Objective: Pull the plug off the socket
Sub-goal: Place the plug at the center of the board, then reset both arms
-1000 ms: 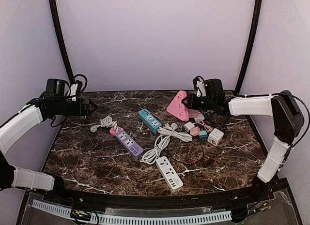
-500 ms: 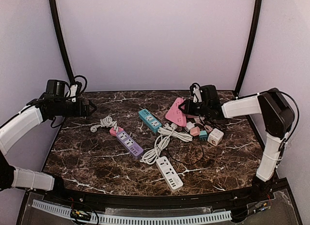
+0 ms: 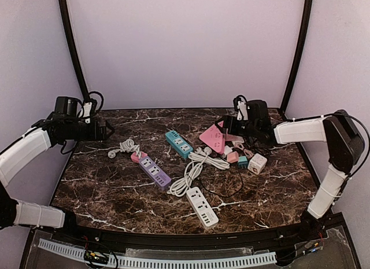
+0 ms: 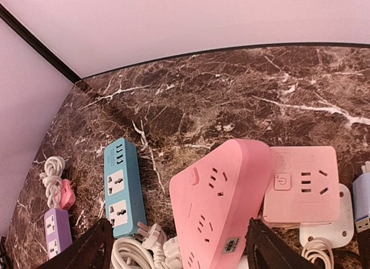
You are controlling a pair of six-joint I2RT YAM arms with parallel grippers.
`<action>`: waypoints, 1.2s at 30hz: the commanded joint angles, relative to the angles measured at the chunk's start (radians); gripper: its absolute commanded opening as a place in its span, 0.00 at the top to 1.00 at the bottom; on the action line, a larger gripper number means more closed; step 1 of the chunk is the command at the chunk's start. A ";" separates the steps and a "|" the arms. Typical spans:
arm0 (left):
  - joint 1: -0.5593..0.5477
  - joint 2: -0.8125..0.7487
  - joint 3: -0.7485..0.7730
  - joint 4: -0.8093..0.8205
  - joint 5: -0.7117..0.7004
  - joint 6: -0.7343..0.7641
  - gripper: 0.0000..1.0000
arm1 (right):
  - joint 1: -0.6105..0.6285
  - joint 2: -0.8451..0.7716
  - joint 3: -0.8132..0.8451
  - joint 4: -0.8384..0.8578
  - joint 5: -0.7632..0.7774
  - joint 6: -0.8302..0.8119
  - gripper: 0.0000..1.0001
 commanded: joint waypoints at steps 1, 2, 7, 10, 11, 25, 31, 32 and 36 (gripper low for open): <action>0.006 -0.044 -0.020 0.017 -0.024 0.011 0.01 | 0.000 -0.101 -0.051 0.007 0.054 -0.041 0.20; 0.007 -0.047 -0.020 0.025 -0.025 0.003 0.01 | -0.001 -0.117 -0.055 -0.007 0.059 -0.052 0.20; 0.006 -0.054 -0.064 0.115 -0.015 -0.113 0.01 | -0.006 -0.166 -0.041 -0.095 0.052 -0.125 0.14; 0.007 -0.041 -0.082 0.213 -0.033 -0.117 0.01 | -0.026 -0.183 -0.039 -0.134 0.023 -0.178 0.02; 0.006 -0.029 -0.094 0.256 -0.054 -0.104 0.01 | -0.039 -0.186 -0.043 -0.142 0.009 -0.194 0.01; 0.283 0.171 -0.212 0.703 -0.052 -0.022 0.01 | -0.410 -0.301 -0.149 -0.177 -0.084 -0.270 0.01; 0.292 0.100 -0.344 0.871 -0.151 0.022 0.01 | -0.490 -0.448 -0.311 -0.037 -0.045 -0.330 0.01; 0.292 0.066 -0.398 0.899 -0.155 0.024 0.01 | -0.490 -0.482 -0.358 0.039 -0.035 -0.334 0.01; 0.292 -0.020 -0.528 1.046 -0.188 0.040 0.01 | -0.490 -0.602 -0.547 0.297 -0.013 -0.333 0.01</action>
